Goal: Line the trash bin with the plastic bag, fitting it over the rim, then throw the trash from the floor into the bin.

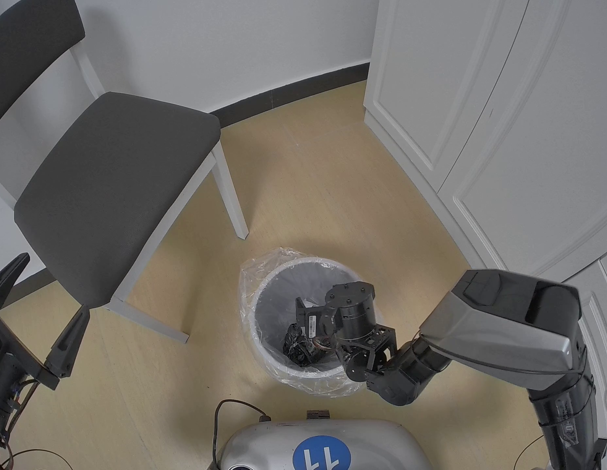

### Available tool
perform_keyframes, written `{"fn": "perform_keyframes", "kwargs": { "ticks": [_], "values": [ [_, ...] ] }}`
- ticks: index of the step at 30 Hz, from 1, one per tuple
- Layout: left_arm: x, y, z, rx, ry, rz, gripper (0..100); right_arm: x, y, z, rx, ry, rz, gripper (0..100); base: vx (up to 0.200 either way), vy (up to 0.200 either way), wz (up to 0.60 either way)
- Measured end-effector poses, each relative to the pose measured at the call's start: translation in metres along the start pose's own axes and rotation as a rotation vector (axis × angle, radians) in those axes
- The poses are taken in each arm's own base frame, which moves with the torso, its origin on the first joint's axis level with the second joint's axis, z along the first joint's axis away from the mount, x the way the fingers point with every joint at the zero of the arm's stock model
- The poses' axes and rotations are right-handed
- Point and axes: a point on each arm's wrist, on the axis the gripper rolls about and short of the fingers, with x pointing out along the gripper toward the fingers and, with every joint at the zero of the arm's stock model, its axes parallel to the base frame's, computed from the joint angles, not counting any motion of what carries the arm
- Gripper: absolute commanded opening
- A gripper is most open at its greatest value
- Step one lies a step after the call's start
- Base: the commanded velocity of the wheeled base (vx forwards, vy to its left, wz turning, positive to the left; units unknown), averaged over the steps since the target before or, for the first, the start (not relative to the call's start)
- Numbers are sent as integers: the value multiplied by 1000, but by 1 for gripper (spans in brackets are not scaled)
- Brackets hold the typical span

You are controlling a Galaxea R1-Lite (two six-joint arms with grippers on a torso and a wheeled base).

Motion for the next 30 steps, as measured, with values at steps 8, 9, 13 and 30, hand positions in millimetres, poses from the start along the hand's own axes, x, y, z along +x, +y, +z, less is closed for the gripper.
{"fn": "perform_keyframes", "kwargs": {
  "ticks": [8, 9, 13, 30],
  "values": [
    [14, 0, 0, -118, 29, -26, 100, -44, -32, 16, -175, 45, -13, 100, 0, 0, 0],
    [17, 0, 1, -136, 36, -23, 100, -49, -38, 21, -182, 37, -15, 100, 0, 0, 0],
    [37, 4, 1, -194, 100, 81, 100, -67, -67, 42, -178, -27, -29, 100, 0, 0, 0],
    [82, 16, 11, -250, 134, 264, 100, -150, -203, 118, -213, -218, -230, 100, 0, 0, 0]
  ]
}}
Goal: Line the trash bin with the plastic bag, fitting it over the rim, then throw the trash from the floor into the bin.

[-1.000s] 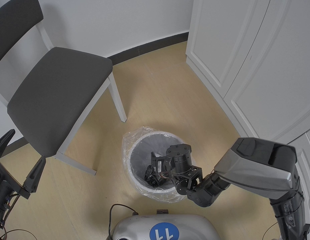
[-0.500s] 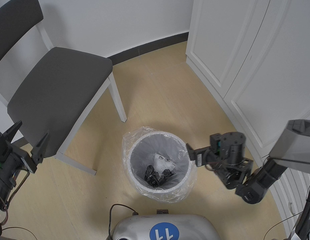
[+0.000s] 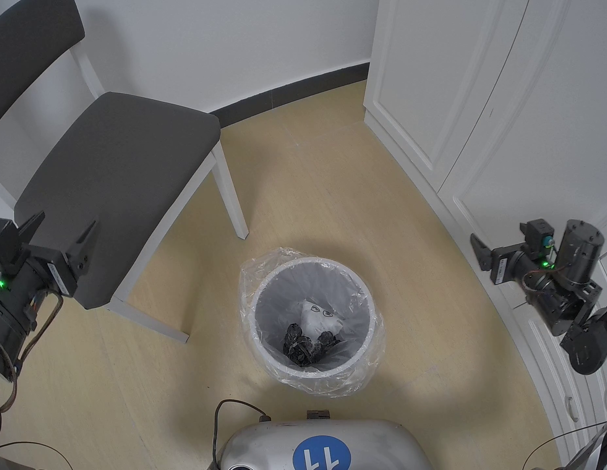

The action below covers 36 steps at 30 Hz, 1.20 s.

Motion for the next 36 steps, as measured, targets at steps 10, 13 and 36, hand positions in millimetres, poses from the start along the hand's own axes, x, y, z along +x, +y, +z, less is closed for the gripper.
{"fn": "perform_keyframes", "kwargs": {
  "ticks": [10, 13, 36],
  "values": [
    [4, 5, 22, -20, -83, 49, 100, -42, -54, 27, -6, -37, -189, 100, 0, 0, 0],
    [-1, 7, 27, -30, -107, 59, 100, -63, -73, 36, 15, -62, -270, 100, 0, 0, 0],
    [-72, 29, 35, -60, -94, 205, 100, -249, -86, 17, 189, -249, -416, 100, 0, 0, 0]
  ]
}}
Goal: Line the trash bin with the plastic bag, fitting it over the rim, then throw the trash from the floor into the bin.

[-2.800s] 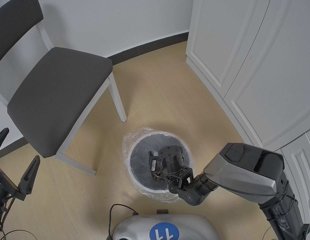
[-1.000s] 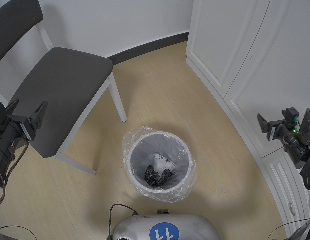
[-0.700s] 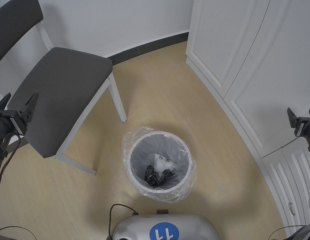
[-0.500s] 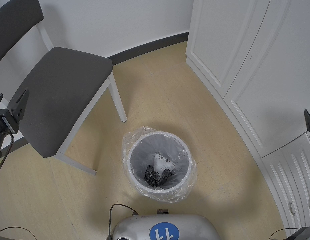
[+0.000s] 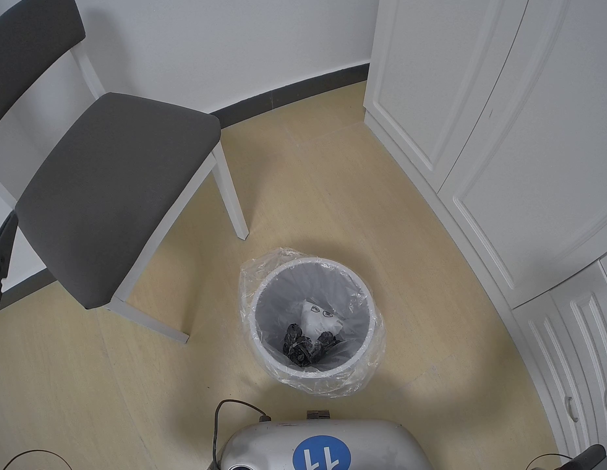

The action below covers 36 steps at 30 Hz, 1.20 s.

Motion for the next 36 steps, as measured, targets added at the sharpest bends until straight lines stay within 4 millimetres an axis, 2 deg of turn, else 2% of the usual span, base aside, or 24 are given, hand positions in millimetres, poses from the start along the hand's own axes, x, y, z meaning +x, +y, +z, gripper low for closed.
{"fn": "perform_keyframes", "kwargs": {
  "ticks": [5, 10, 14, 21, 24, 29, 36],
  "values": [
    [-32, 10, 7, 8, 76, -2, 100, -28, -10, -7, 19, -18, 37, 100, 0, 0, 0],
    [-66, 22, 25, -26, 15, 8, 100, -47, -17, -11, 81, -58, 115, 100, 0, 0, 0],
    [-90, 29, 33, -43, -35, 28, 100, -54, -20, -16, 128, -74, 159, 100, 0, 0, 0],
    [-122, 34, 36, -33, -77, 109, 100, -55, -20, -33, 138, -44, 160, 100, 0, 0, 0],
    [-135, 35, 31, -31, -91, 122, 100, -56, -20, -35, 139, -47, 160, 100, 0, 0, 0],
    [-154, 36, 9, -26, -94, 106, 100, -56, -20, -31, 141, -96, 159, 100, 0, 0, 0],
    [-150, 33, -27, -21, -78, 77, 100, -57, -21, -25, 109, -190, 152, 100, 0, 0, 0]
  ]
}}
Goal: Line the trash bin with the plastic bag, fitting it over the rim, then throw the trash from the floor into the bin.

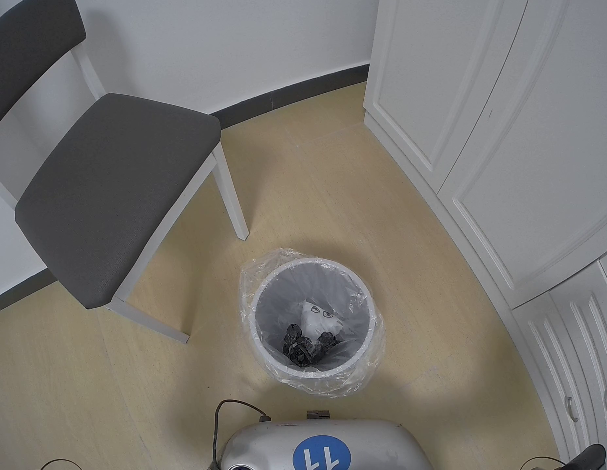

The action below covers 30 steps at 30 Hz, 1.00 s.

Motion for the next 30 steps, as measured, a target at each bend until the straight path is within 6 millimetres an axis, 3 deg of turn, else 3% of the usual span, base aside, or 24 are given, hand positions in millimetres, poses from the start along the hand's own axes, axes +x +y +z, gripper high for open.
{"fn": "perform_keyframes", "kwargs": {
  "ticks": [9, 16, 21, 30],
  "values": [
    [13, -7, -65, 12, 82, -71, 100, -2, -1, 13, -80, -216, -53, 100, 0, 0, 0],
    [11, -8, -91, 14, 232, -94, 100, -4, -2, 11, -142, -271, -87, 100, 0, 0, 0],
    [10, -8, -96, 5, 277, -107, 100, -3, -2, 6, -164, -230, -89, 100, 0, 0, 0],
    [10, -8, -95, 4, 269, -108, 100, 0, -1, -24, -237, 57, -48, 100, 0, 0, 0]
  ]
}}
